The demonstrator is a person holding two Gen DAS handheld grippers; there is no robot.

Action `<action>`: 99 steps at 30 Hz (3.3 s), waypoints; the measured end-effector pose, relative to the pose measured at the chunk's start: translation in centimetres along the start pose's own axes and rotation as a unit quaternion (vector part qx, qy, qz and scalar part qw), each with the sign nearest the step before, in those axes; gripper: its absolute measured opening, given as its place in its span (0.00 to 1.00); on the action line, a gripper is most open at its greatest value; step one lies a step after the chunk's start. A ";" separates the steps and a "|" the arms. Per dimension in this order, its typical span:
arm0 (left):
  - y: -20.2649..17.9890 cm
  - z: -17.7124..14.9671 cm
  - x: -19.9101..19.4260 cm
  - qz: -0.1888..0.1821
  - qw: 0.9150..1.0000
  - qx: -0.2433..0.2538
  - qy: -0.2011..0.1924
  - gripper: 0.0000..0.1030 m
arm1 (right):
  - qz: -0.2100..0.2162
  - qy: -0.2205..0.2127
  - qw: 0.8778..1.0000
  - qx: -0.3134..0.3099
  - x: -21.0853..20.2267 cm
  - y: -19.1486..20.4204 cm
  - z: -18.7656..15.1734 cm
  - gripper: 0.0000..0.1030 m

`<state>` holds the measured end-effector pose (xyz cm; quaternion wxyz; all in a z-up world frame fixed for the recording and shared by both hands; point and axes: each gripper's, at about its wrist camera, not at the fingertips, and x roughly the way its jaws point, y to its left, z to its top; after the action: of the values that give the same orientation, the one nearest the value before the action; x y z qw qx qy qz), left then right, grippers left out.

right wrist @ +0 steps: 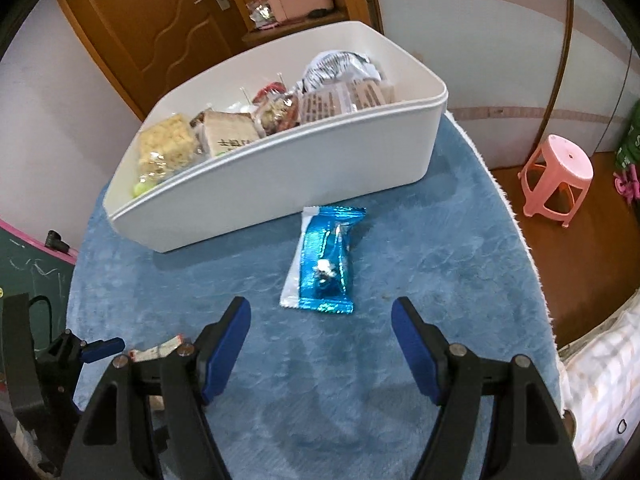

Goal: Organize snacks
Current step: 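Grasp the white-and-red packet with the left tool while the right tool grasps the blue wrapper, then carry both packs over the white bin and open both tools to drop them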

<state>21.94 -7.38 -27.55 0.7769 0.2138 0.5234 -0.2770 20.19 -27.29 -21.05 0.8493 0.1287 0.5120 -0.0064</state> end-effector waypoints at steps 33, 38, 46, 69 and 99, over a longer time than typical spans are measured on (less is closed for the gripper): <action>0.0 -0.3 0.2 0.049 0.978 -0.199 -0.029 0.45 | -0.037 -0.006 0.999 -0.006 4.1 0.6 -0.4 0.47; 0.5 -0.6 -0.4 0.057 0.975 -0.214 -0.030 0.45 | -0.043 -0.008 0.999 -0.017 4.0 1.0 -1.0 0.47; 0.5 -0.3 -1.6 0.065 0.972 -0.226 -0.029 0.44 | -0.009 0.002 1.000 -0.003 3.1 1.1 -2.1 0.44; 2.3 6.2 -19.3 0.104 0.953 -0.223 -0.177 0.44 | 0.068 -0.142 0.986 -0.060 -16.4 6.5 1.8 0.43; 9.4 24.7 -10.4 0.150 0.953 -0.230 -0.129 0.45 | 0.001 -0.119 0.992 -0.050 -9.2 5.5 18.0 0.32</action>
<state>42.14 -13.44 -8.56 0.8987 0.0682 0.4297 -0.0547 32.21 -27.11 -3.94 0.9097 0.0854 0.4064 0.0050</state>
